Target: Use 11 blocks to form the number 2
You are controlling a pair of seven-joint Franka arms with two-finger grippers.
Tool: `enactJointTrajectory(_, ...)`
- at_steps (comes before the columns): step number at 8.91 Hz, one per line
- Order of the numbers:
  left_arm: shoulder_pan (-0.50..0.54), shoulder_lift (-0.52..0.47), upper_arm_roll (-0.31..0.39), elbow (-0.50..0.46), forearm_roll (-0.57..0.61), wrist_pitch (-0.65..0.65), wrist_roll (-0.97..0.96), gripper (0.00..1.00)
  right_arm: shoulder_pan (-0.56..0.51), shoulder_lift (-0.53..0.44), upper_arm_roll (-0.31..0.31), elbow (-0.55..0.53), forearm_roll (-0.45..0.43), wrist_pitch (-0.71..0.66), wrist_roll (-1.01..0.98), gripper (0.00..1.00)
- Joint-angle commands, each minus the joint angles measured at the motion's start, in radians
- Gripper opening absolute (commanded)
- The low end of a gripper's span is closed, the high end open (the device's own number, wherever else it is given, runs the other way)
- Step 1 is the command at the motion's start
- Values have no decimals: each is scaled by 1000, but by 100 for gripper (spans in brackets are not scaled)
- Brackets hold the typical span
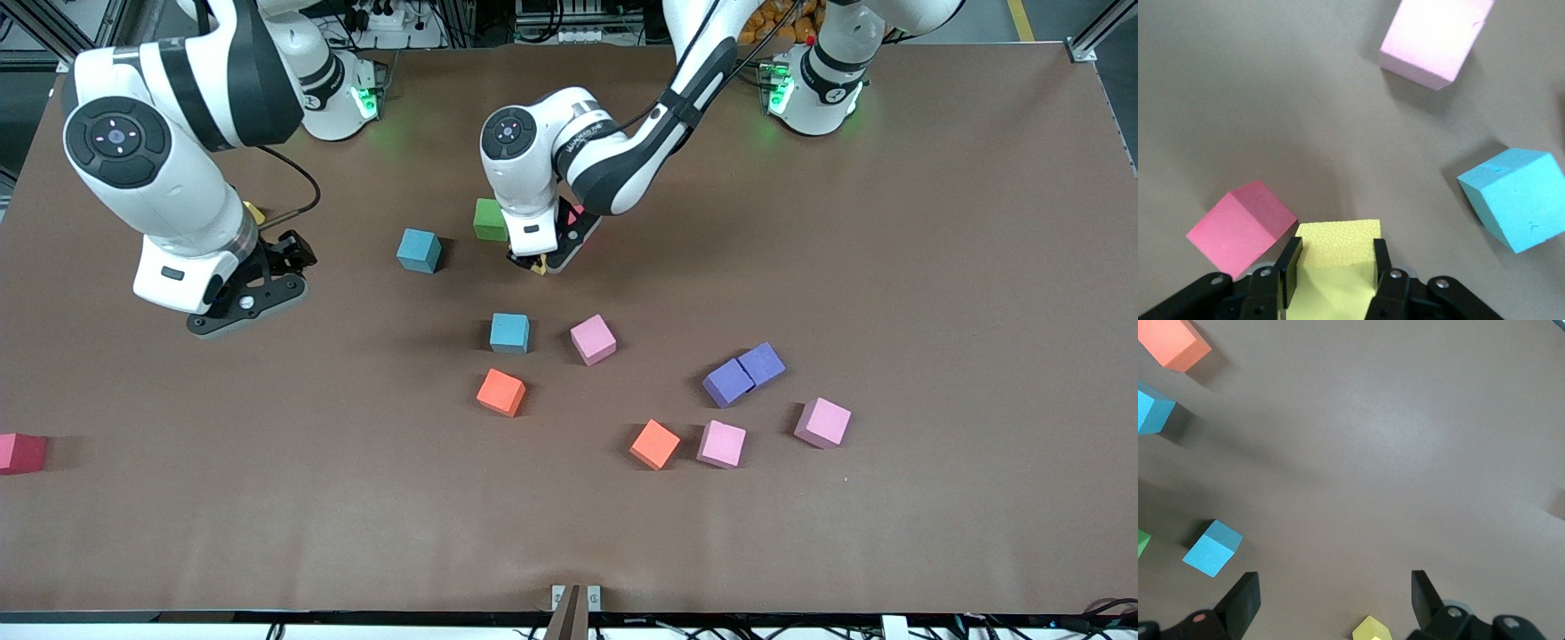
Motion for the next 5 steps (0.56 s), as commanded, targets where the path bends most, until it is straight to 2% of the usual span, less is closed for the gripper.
enactJointTrajectory(1,-12,-6,-11,-15,-62,-5,-131,0,-18,7,13,12,1,-2,-3,100)
enactJointTrajectory(3,-17,-8,-11,-21,-145,8,-245,0,-18,9,13,12,2,-2,-3,100)
enactJointTrajectory(5,-12,-20,-9,-64,-148,46,-366,0,-16,15,13,12,2,-2,-3,100)
